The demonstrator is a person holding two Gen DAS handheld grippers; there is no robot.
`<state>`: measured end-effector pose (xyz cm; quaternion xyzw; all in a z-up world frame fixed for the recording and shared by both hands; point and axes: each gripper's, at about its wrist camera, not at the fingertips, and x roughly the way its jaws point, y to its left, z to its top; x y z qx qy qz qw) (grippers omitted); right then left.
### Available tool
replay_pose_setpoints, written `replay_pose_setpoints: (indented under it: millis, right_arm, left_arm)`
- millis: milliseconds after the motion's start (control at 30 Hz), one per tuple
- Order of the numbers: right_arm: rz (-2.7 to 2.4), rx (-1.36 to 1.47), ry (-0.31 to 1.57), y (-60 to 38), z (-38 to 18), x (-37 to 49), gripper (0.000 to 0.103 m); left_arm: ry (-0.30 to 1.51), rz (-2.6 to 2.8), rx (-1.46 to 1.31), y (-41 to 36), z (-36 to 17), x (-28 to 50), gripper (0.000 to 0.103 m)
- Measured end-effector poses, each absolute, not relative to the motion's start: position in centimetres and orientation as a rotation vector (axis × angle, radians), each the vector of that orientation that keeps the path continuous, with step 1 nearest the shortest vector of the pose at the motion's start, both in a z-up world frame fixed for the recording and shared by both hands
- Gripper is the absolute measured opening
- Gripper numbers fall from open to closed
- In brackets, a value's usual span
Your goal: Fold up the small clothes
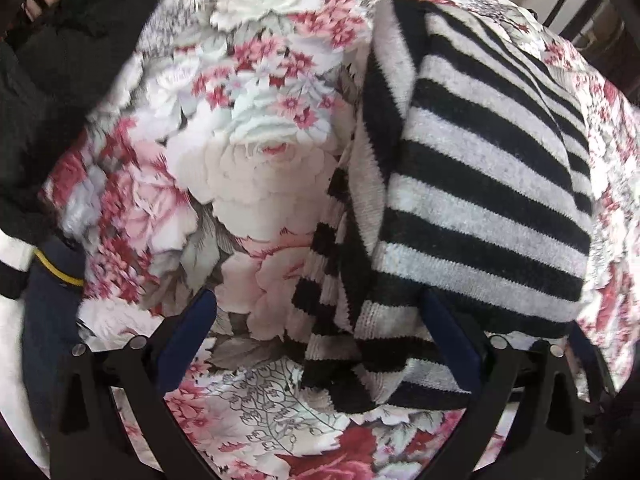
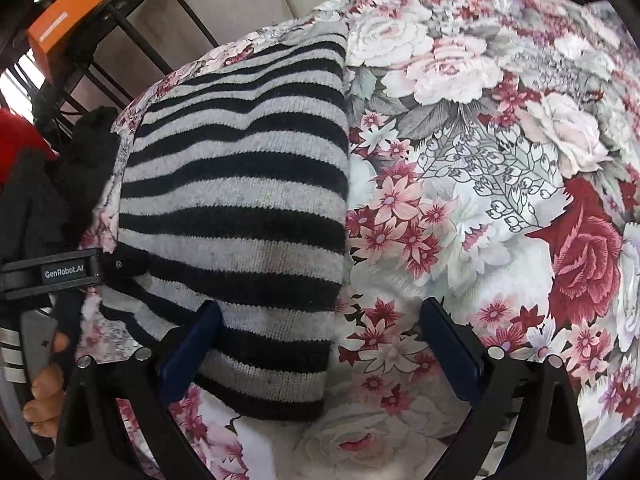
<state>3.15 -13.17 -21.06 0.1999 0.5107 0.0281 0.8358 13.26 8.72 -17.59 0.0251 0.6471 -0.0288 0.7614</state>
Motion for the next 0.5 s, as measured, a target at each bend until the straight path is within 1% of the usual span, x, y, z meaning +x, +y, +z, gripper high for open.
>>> replay_pose_setpoints:
  millis: [67,100,233,300,367,433,500]
  right_arm:
    - [0.065,0.422,1.15,-13.3,-20.6,4.2,0.1]
    - [0.057,0.427,1.153,-13.5,-20.0,4.4,0.1]
    - [0.032,0.509,0.966,-15.5,-15.0,4.4,0.1]
    - [0.041,0.536,0.947,-16.1,-13.7,5.2,0.1]
    - [0.083,0.541,0.987,-16.1,-14.1,6.5,0.1]
    - [0.083,0.503,1.043,-15.2,-16.1,7.5,0.1]
    - [0.071,0.379,1.234,-12.9,-20.5,9.3,0.1]
  left_arm:
    - [1.419,-0.073,0.011,9.6,-17.0,13.9,0.099]
    - [1.39,-0.061,-0.01,10.1,-16.1,14.3,0.098]
    - [1.266,-0.069,-0.041,10.6,-12.5,16.3,0.098]
    - [1.257,-0.086,-0.04,10.0,-12.1,17.1,0.098]
    - [1.278,-0.07,0.015,8.9,-13.3,17.6,0.098]
    - [1.328,-0.045,0.103,7.3,-15.3,17.6,0.099]
    - [1.369,-0.024,0.188,6.3,-17.8,17.4,0.099]
